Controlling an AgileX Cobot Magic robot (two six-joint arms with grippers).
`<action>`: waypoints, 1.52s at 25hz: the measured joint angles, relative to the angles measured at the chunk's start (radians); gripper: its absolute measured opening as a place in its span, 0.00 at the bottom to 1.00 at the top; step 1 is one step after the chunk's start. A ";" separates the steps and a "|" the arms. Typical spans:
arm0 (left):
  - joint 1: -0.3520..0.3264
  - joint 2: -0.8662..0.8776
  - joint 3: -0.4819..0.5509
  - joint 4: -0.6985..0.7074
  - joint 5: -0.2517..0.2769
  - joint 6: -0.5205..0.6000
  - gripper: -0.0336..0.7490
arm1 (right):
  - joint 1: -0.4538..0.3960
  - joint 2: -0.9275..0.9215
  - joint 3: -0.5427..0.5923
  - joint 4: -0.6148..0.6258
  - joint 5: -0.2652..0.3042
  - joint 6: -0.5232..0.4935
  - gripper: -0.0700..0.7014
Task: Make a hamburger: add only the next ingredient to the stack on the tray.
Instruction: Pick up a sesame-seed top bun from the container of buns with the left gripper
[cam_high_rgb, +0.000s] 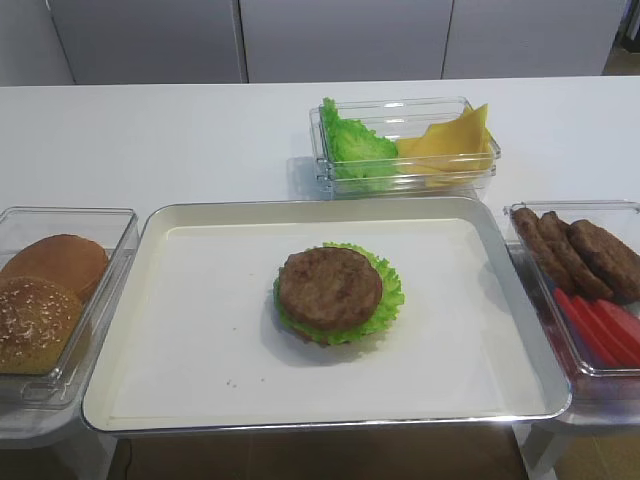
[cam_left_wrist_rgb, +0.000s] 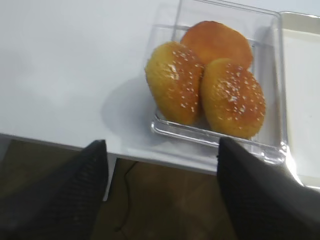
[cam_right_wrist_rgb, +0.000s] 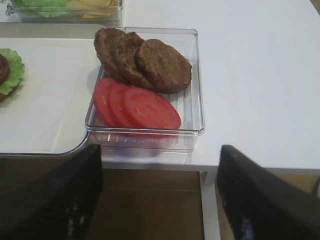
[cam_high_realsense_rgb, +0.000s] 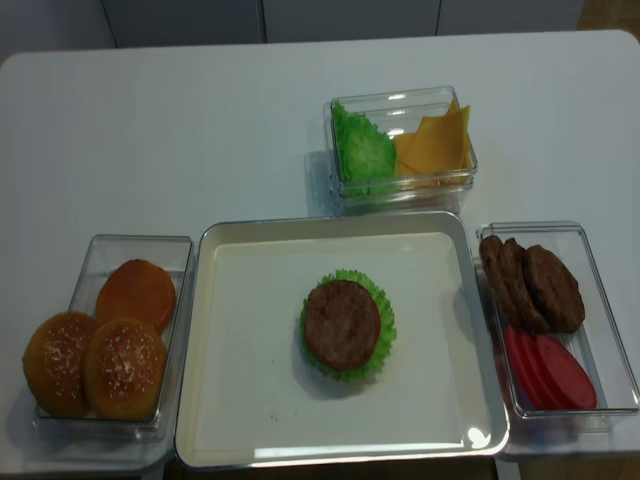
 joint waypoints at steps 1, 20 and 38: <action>0.000 0.040 -0.015 0.021 -0.005 -0.013 0.69 | 0.000 0.000 0.000 0.000 0.000 0.000 0.80; 0.081 0.727 -0.212 -0.205 -0.159 0.048 0.67 | 0.001 0.000 0.000 0.000 0.000 0.002 0.80; 0.559 0.922 -0.221 -0.641 -0.115 0.749 0.65 | 0.001 0.000 0.000 0.000 -0.001 0.004 0.80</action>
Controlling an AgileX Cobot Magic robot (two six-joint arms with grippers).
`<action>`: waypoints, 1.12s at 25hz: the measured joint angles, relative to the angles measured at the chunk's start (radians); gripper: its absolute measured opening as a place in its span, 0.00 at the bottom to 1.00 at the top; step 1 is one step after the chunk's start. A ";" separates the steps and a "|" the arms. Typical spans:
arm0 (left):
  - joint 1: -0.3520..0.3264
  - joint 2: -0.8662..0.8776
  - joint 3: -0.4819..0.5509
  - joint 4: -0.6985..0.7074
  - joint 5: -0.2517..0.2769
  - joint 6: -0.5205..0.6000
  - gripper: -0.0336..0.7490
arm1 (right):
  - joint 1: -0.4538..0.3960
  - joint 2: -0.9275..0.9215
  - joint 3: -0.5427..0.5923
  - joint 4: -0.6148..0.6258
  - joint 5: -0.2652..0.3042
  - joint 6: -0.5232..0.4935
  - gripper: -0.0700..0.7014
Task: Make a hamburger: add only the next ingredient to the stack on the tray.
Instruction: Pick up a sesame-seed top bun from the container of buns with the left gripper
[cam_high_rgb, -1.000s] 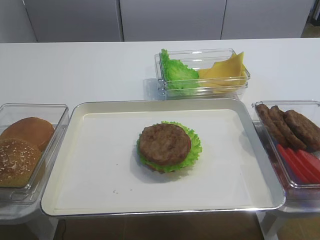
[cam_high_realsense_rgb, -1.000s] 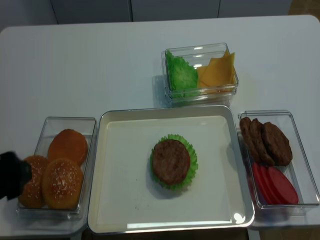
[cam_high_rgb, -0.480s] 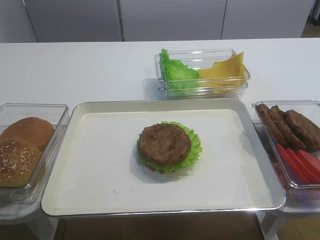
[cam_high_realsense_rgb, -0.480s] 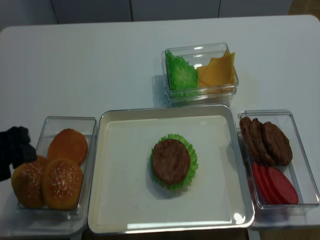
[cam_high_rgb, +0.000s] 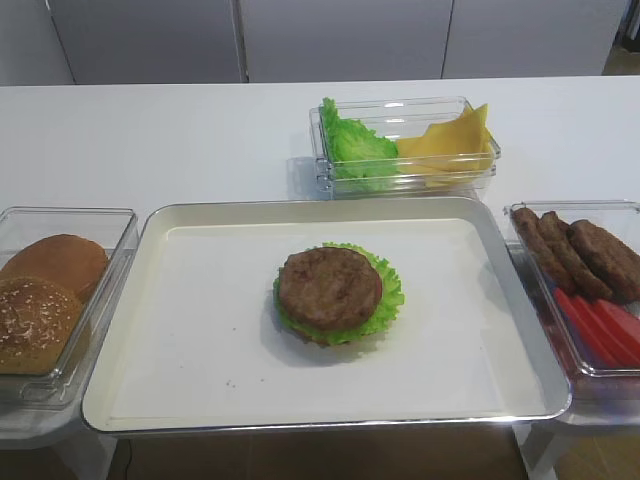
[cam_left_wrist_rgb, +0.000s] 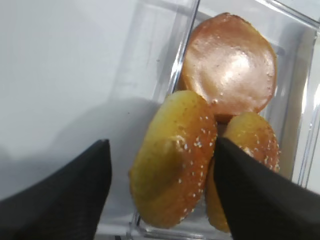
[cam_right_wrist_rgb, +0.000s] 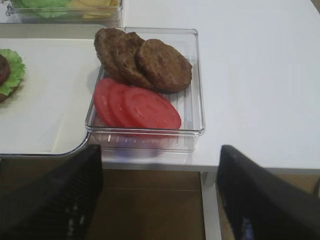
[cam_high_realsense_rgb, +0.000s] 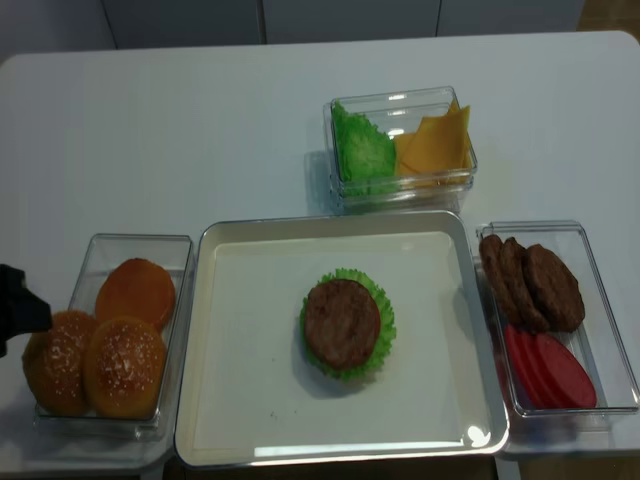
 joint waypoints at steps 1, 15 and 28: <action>0.000 0.023 0.000 -0.012 0.000 0.027 0.65 | 0.000 0.000 0.000 0.000 0.000 0.000 0.80; 0.000 0.122 -0.050 -0.022 0.123 0.142 0.62 | 0.000 0.000 0.000 0.000 0.000 0.000 0.80; 0.000 0.122 -0.050 0.036 0.155 0.131 0.51 | 0.000 0.000 0.000 0.000 0.000 0.000 0.80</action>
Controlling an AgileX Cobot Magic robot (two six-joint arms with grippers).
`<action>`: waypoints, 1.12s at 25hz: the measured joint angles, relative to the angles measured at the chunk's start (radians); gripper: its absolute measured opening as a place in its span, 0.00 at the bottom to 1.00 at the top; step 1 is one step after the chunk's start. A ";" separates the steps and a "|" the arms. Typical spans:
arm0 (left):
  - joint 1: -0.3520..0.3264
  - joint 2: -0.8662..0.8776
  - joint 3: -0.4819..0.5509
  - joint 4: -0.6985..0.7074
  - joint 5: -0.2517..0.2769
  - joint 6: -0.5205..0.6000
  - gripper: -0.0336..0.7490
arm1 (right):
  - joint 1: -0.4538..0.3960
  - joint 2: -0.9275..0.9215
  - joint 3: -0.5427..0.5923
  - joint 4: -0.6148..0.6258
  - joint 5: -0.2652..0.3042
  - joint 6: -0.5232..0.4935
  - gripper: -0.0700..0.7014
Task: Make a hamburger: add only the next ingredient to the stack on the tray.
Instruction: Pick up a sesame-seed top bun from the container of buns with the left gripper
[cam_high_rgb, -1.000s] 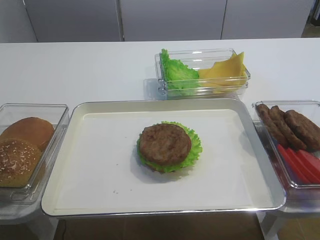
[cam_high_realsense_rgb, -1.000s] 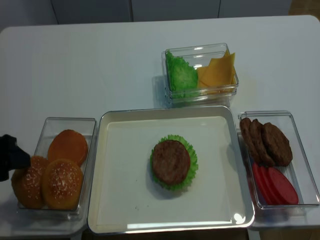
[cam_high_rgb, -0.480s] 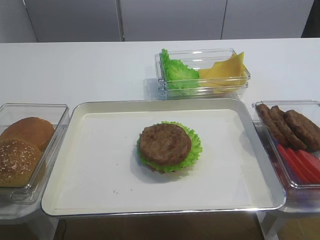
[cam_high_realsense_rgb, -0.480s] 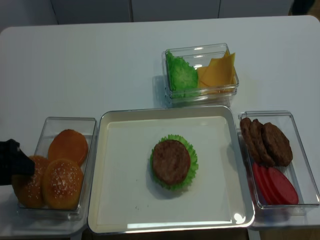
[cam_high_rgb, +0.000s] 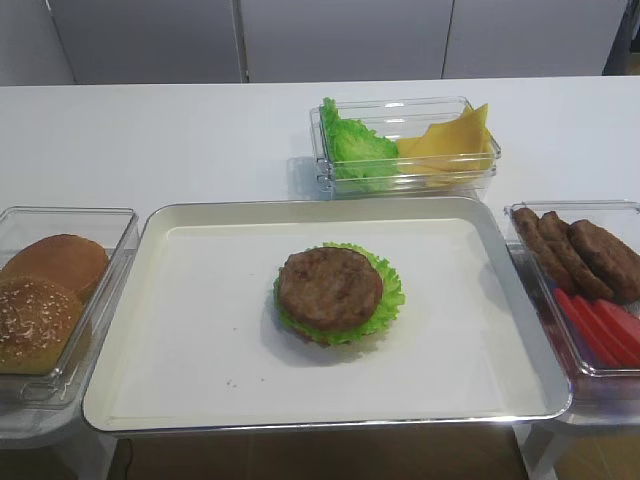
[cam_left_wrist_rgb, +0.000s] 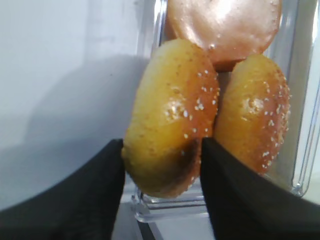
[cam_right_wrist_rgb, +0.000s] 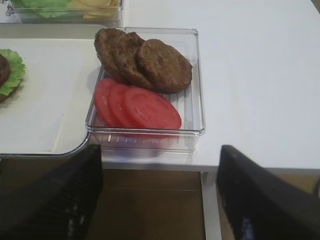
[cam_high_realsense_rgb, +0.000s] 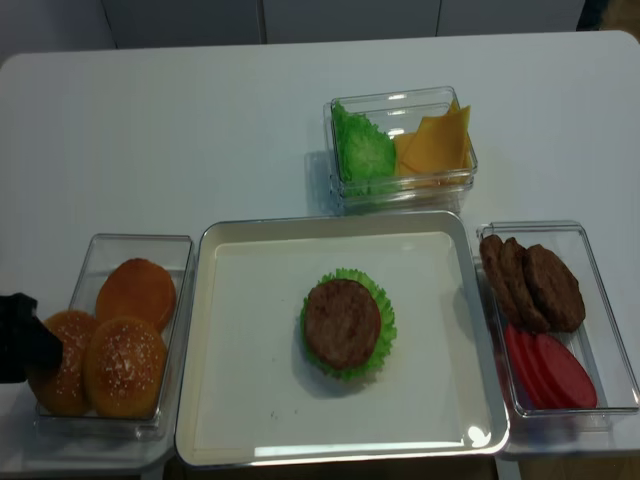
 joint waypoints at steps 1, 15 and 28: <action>0.000 0.000 0.000 0.000 0.000 0.000 0.48 | 0.000 0.000 0.000 0.000 0.000 0.000 0.80; 0.000 -0.002 -0.008 -0.022 0.038 0.013 0.25 | 0.000 0.000 0.000 0.000 0.000 -0.002 0.80; 0.000 -0.022 -0.012 -0.061 0.060 0.061 0.17 | 0.000 0.000 0.000 0.000 0.000 -0.002 0.80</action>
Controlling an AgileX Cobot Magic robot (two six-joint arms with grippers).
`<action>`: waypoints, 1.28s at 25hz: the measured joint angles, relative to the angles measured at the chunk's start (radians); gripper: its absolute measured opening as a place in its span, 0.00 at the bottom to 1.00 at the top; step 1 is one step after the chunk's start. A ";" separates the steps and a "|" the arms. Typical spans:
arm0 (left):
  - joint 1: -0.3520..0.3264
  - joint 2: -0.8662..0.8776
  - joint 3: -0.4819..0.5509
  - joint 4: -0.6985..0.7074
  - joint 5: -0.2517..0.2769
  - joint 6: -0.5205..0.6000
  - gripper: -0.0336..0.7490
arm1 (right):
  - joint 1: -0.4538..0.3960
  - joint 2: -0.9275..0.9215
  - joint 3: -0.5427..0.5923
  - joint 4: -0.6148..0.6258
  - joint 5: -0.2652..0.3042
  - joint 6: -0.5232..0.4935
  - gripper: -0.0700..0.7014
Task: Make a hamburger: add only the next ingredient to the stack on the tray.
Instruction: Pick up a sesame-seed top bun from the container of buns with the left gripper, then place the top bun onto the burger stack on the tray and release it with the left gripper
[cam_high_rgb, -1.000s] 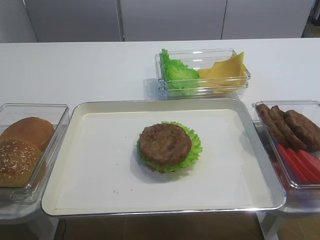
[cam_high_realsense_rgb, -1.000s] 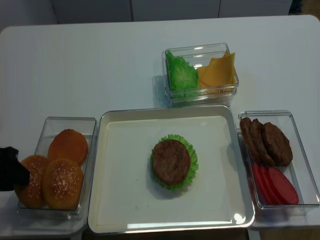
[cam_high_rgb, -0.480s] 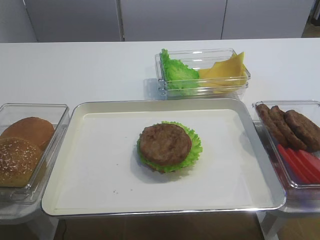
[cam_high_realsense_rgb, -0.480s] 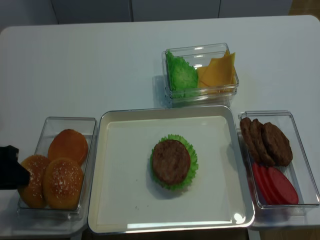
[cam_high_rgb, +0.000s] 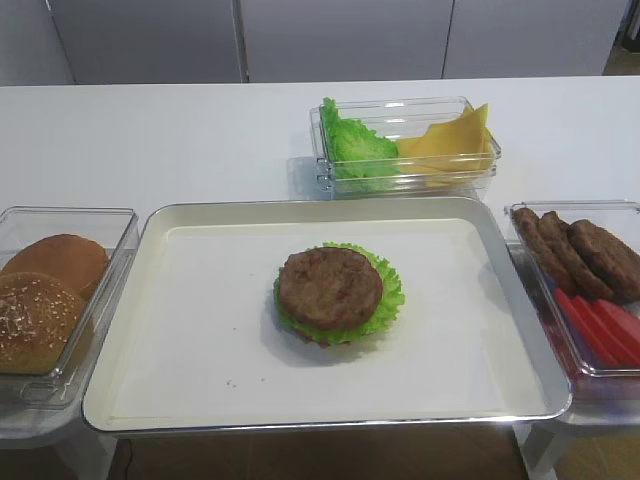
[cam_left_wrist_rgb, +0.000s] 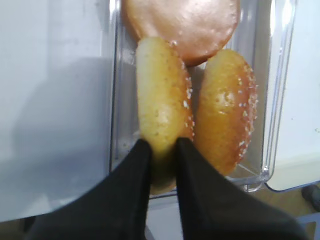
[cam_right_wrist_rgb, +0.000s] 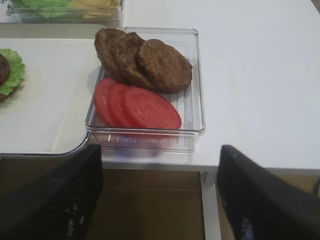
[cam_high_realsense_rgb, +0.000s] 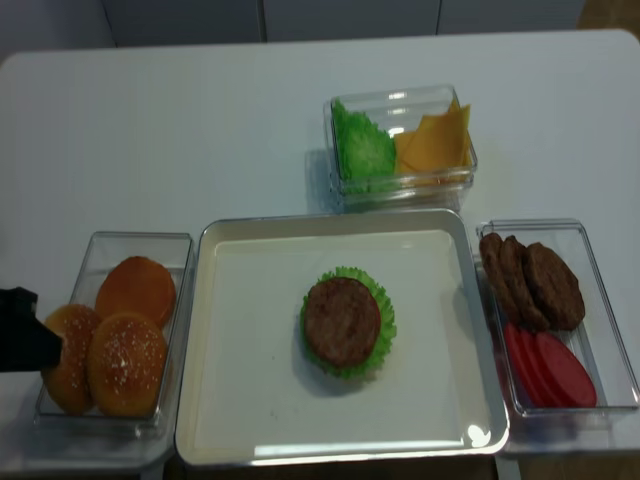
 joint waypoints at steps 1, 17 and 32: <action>0.000 -0.007 -0.002 -0.004 0.000 0.003 0.17 | 0.000 0.000 0.000 0.000 0.000 0.000 0.80; 0.000 -0.047 -0.139 -0.170 0.004 0.010 0.13 | 0.000 0.000 0.000 0.000 0.000 0.000 0.80; -0.145 -0.057 -0.216 -0.509 0.006 0.054 0.12 | 0.000 0.000 0.000 0.000 0.000 0.002 0.80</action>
